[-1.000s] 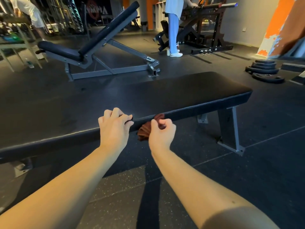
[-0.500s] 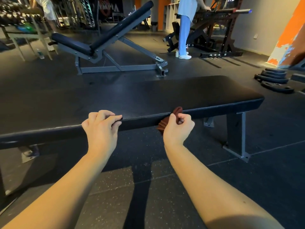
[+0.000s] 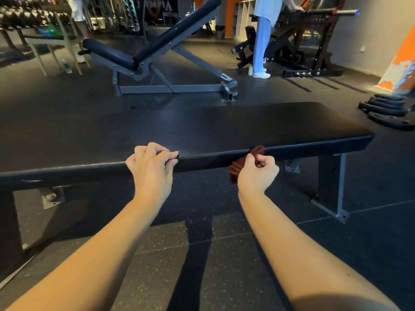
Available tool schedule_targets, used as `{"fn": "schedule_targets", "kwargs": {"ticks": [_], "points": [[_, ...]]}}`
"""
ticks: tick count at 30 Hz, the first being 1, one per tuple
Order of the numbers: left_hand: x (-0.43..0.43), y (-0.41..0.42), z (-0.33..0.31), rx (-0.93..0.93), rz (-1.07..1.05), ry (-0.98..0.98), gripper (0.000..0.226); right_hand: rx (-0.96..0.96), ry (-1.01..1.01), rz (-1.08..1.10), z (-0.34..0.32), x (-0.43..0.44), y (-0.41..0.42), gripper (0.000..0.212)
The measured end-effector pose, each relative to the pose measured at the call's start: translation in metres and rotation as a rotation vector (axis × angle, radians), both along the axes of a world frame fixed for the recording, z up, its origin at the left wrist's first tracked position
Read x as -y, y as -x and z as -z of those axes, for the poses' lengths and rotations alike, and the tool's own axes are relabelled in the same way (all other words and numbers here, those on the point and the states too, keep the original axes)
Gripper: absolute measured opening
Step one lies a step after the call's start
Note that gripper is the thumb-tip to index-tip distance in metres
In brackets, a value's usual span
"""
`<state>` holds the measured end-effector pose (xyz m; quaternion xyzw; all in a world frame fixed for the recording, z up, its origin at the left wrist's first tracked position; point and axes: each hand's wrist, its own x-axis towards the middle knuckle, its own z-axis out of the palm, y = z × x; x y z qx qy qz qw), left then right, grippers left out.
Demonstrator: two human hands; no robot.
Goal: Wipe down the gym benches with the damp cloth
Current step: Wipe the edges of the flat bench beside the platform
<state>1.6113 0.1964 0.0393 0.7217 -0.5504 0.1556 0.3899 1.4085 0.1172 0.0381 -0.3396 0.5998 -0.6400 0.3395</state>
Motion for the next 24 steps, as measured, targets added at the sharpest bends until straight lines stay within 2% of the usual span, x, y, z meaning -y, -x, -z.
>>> {"fn": "schedule_targets", "kwargs": {"ticks": [4,9,14,17,21,24], "points": [[0.000,0.003,0.000,-0.024,-0.017,-0.023,0.013,0.001,0.010,-0.096,0.003,-0.022,-0.044,0.009],[0.000,-0.001,-0.002,0.022,-0.045,-0.040,0.014,-0.077,-0.013,-0.353,0.010,-0.047,-0.081,0.019],[-0.004,-0.011,-0.003,0.054,0.018,-0.017,0.014,-0.043,0.034,-0.221,0.006,-0.021,-0.039,0.021],[-0.007,-0.020,-0.005,0.038,0.011,-0.020,0.011,-0.161,0.090,-0.124,0.000,-0.011,-0.018,0.022],[-0.013,-0.031,-0.012,0.011,-0.014,-0.075,0.010,-0.199,0.167,-0.120,0.000,-0.019,-0.036,0.017],[-0.019,-0.042,-0.013,0.025,-0.013,-0.089,0.009,-0.314,0.213,-0.189,0.004,-0.033,-0.074,0.013]]}}
